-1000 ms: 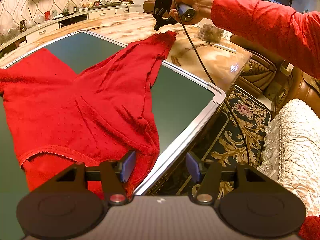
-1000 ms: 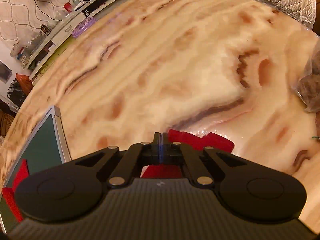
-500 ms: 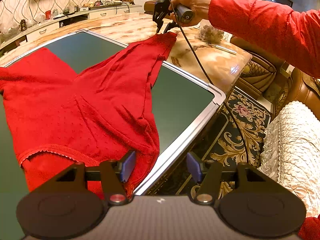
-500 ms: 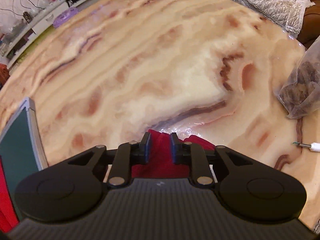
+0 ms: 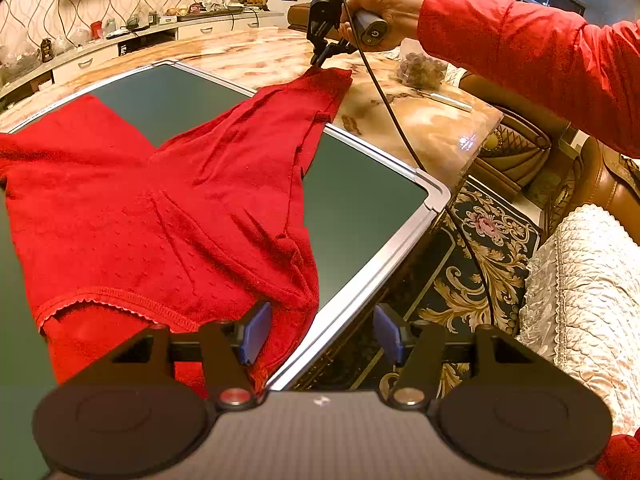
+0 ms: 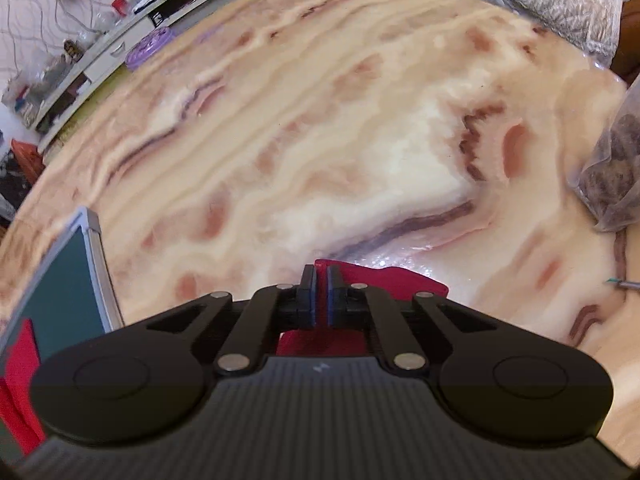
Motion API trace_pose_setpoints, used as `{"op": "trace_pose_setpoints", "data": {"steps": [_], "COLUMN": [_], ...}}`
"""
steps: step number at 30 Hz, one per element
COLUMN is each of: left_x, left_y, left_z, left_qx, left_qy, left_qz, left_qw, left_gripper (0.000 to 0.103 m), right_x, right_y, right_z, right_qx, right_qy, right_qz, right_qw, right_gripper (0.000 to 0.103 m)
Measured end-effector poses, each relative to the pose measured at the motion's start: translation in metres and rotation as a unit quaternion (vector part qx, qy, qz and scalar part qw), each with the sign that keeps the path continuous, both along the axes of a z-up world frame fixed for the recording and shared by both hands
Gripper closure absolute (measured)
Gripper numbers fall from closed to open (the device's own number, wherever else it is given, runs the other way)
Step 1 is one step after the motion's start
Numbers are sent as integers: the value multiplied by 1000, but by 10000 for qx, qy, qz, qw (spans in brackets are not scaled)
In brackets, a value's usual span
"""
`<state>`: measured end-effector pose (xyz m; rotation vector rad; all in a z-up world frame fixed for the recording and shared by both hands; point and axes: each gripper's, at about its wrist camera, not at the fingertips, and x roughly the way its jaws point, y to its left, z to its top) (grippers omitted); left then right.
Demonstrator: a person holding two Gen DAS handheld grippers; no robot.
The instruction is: Fold clothes
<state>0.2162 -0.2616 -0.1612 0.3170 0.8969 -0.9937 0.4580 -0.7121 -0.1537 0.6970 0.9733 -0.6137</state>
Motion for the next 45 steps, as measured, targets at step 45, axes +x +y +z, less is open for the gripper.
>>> {"op": "trace_pose_setpoints", "data": {"steps": [45], "left_x": [5], "left_y": [5], "left_z": [2], "left_qx": [-44], "left_qy": [210], "left_qz": [35], "left_qw": [9998], "left_gripper": [37], "right_x": [-122], "right_y": [135], "right_z": [11], "right_qx": [692], "right_qy": [-377], "right_qz": [1601], "right_qw": [9840], "right_gripper": [97]}}
